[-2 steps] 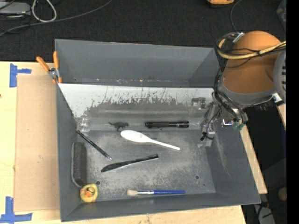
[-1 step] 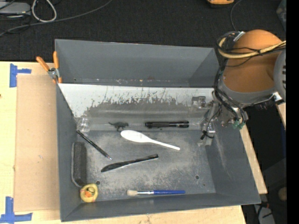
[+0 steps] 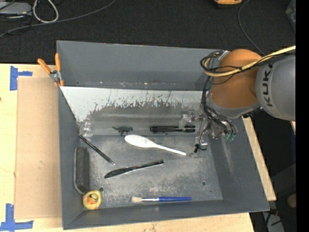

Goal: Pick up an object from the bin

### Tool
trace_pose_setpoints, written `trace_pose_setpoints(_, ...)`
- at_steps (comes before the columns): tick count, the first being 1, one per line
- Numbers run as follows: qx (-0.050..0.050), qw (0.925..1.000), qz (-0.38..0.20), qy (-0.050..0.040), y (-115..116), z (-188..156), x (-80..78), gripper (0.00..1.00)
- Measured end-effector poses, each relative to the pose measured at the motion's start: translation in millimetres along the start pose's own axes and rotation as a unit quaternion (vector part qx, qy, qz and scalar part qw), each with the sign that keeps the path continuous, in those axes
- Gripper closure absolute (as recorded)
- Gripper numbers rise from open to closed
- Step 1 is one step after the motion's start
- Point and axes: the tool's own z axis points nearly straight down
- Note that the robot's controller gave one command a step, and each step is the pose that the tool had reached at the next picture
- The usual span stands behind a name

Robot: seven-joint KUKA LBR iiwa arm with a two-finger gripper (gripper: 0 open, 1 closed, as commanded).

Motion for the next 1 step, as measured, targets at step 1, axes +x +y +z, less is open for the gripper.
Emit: trace_pose_setpoints(1, 0.000, 0.9998, 0.018, -0.0014, 5.5, 6.6, -7.7, 0.00)
